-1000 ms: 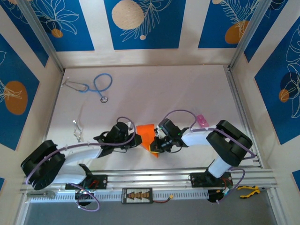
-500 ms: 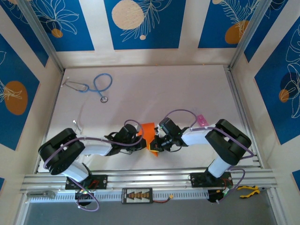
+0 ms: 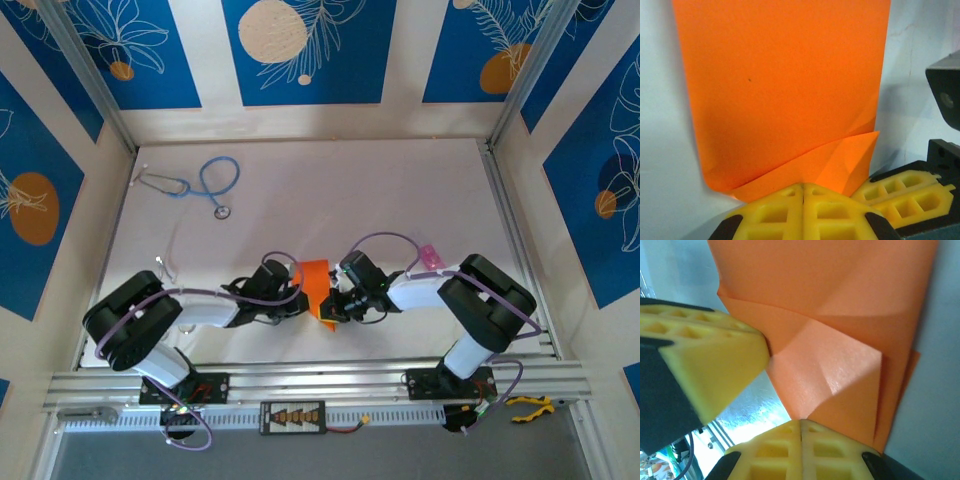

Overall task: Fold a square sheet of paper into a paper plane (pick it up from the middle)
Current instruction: Third fold the triangle at the center of the table.

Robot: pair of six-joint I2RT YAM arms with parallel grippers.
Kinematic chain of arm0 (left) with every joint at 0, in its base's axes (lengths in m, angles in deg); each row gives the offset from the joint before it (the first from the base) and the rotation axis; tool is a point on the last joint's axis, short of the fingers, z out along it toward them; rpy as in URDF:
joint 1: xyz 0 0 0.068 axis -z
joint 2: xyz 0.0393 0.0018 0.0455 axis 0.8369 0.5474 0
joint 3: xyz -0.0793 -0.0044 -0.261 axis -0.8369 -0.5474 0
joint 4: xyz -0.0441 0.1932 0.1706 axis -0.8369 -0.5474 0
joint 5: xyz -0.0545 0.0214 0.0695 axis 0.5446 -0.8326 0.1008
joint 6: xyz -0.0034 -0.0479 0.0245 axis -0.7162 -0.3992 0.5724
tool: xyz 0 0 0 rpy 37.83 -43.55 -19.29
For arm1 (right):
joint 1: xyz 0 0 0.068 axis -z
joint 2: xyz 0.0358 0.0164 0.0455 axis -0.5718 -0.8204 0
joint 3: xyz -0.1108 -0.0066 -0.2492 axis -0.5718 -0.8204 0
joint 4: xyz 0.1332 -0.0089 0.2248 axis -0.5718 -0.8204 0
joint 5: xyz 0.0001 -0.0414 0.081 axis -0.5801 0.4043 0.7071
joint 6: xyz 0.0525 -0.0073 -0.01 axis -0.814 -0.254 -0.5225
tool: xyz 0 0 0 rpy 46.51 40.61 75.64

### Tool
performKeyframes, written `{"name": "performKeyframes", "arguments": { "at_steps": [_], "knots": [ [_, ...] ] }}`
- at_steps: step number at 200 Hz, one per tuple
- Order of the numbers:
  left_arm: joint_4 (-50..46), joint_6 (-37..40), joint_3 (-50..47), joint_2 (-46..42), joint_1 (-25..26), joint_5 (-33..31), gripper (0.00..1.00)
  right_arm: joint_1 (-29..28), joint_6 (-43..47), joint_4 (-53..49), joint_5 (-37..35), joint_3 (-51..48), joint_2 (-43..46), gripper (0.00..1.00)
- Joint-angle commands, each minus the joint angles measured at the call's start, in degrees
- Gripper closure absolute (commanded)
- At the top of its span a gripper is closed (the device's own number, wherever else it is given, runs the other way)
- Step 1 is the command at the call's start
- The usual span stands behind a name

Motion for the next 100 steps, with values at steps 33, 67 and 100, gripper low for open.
{"name": "performKeyframes", "arguments": {
  "at_steps": [33,67,100],
  "knots": [
    [-10.18,4.10,-0.36,-0.41,-7.76,-5.18,0.95,0.34,2.57,-7.55,-0.97,-1.52,-1.44,0.98],
    [-12.05,5.58,0.65,-2.05,-9.75,-4.24,0.95,0.39,3.14,-7.73,-0.53,-1.13,-1.99,0.99],
    [-14.15,6.66,0.83,-4.00,-11.28,-4.49,0.94,0.35,3.67,-8.43,-0.36,-0.42,-2.65,0.99]
  ]
}}
